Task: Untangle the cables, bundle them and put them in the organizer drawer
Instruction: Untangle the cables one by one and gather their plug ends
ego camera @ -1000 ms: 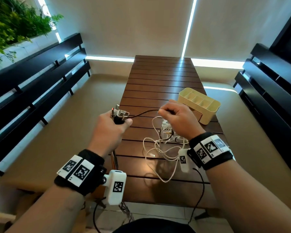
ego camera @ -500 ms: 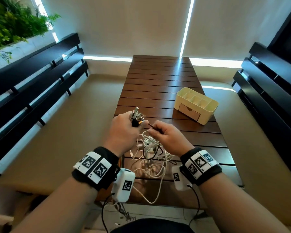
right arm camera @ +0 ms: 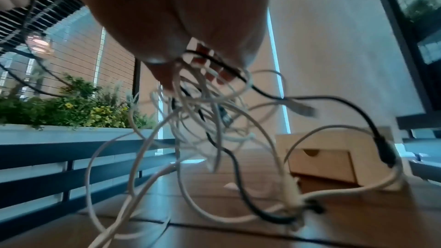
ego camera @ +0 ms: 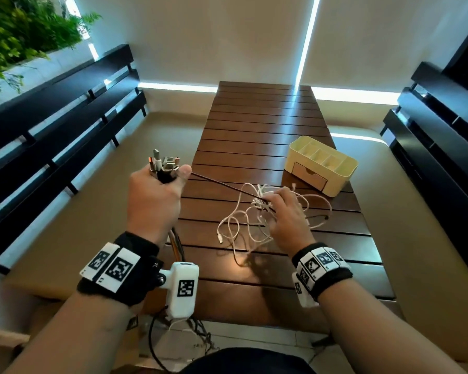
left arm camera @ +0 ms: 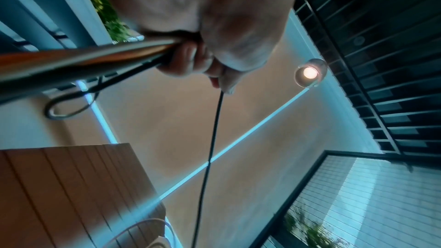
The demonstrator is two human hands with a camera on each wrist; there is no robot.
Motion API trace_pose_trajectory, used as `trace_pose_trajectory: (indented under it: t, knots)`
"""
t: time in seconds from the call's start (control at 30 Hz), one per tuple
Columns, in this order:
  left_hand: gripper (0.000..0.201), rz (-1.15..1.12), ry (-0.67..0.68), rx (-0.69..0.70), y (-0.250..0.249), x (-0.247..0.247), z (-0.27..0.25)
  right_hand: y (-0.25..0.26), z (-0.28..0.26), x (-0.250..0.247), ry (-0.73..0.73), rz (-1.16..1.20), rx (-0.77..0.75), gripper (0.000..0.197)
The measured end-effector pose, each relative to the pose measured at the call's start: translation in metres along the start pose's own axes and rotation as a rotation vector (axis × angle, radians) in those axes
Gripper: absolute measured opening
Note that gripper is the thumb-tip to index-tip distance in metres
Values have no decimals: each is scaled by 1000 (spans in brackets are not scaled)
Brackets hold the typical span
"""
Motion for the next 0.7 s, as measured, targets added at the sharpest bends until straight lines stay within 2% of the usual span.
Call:
trace_pose_trajectory:
  t: [0.1, 0.17, 0.27, 0.37, 0.47, 0.53, 0.63, 0.7]
  knots:
    - [34, 15, -17, -39, 9, -1, 7, -11, -20, 6, -94, 5, -76, 25]
    - [32, -6, -31, -61, 11, -1, 10, -19, -33, 7, -165, 2, -73, 13]
    - [27, -9, -47, -81, 12, 0, 10, -33, -43, 5, -235, 25, -3, 16]
    - [18, -36, -67, -100, 12, 2, 11, -41, -46, -1, -270, 137, 121, 7]
    - [16, -28, -76, -98, 12, 5, 9, -55, -52, -2, -174, 325, 480, 12]
    - [14, -30, -67, -96, 13, 8, 8, -64, -55, 0, -79, 317, 649, 25]
    - [19, -27, -45, -88, 13, 9, 4, -64, -54, 0, 90, 230, 694, 42]
    - [15, 27, 28, -91, 13, 11, 3, -62, -51, -3, 95, 248, 673, 36]
Point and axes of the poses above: each hand's wrist, its own z-axis towards the middle knuckle, its own x-axis out of the palm, y = z × x, the point moved 2 cm from there along z, towards the middle knuckle, and after that the axes turned 9 degrees about -x, right-handed, at the moved point
